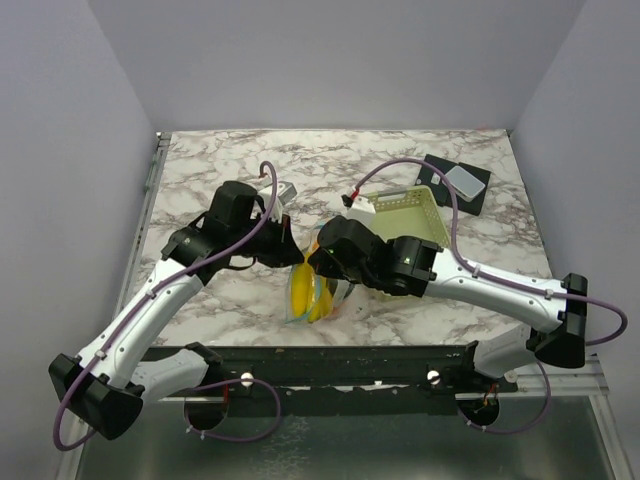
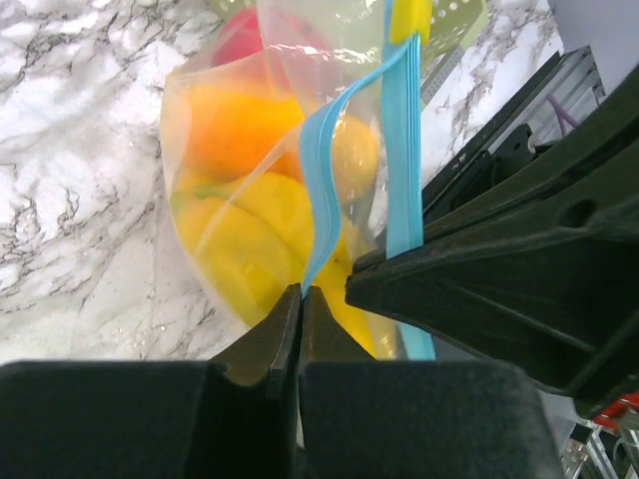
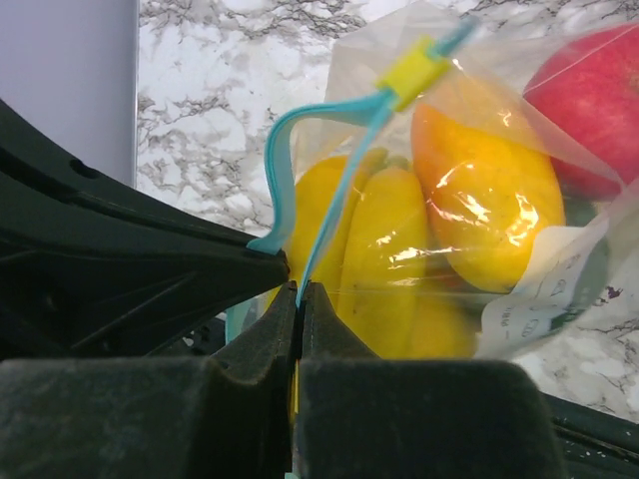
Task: Place the food in the zip-top bag and seal the zipper
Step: Adjust the zipper food storage bag at the center of the board.
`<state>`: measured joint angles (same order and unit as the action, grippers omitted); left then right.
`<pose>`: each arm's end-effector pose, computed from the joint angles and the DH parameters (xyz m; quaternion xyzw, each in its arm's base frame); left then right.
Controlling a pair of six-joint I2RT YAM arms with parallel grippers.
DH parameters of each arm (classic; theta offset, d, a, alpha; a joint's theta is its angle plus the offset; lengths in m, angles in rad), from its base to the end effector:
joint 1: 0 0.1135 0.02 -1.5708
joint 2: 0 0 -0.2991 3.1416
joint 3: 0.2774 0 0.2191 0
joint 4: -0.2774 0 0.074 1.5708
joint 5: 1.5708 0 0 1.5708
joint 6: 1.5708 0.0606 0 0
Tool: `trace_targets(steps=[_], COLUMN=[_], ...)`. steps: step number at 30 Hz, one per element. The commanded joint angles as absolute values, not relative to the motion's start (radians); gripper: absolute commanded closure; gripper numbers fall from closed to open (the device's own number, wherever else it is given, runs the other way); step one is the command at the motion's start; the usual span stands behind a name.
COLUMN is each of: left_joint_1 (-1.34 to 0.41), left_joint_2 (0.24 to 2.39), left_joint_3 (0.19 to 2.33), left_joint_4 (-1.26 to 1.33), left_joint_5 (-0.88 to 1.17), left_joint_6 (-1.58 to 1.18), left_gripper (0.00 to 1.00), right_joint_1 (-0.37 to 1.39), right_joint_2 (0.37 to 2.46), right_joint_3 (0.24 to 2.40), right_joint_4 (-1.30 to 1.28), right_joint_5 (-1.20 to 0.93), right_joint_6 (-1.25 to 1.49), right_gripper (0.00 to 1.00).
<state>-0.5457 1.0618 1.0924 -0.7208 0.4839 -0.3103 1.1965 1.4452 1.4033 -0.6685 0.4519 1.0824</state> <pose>0.1405 -0.1183 0.3598 0.2046 0.8602 -0.3689 0.2865 0.1318 0.2631 0.3776 0.0428 0.8897 0.2841 0.3549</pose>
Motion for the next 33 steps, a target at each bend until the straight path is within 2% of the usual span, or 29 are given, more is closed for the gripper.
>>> trace_targets(steps=[1, 9, 15, 26, 33], left_joint_1=[-0.559, -0.558, -0.558, -0.56, -0.561], left_joint_2=[1.065, 1.106, 1.136, 1.162, 1.18], left_joint_3=[1.155, 1.224, 1.177, 1.165, 1.24], left_joint_4=[-0.664, -0.7, -0.709, -0.709, -0.72], left_joint_5=[0.533, 0.592, 0.627, 0.591, 0.575], left_joint_6=[-0.33, -0.29, -0.254, -0.242, -0.247], left_gripper=[1.0, 1.0, 1.0, 1.0, 1.0], right_joint_1=[1.204, 1.205, 1.204, 1.204, 1.204], right_joint_2=[1.4, 1.345, 1.338, 1.364, 1.323], right_joint_3=[1.366, 1.286, 1.229, 1.216, 1.212], right_joint_4=[-0.543, -0.509, -0.502, -0.516, -0.504], right_joint_5=[0.468, 0.51, 0.532, 0.517, 0.543], right_joint_6=[1.158, 1.275, 1.348, 1.362, 1.292], right_gripper=[0.99, 0.99, 0.99, 0.99, 0.99])
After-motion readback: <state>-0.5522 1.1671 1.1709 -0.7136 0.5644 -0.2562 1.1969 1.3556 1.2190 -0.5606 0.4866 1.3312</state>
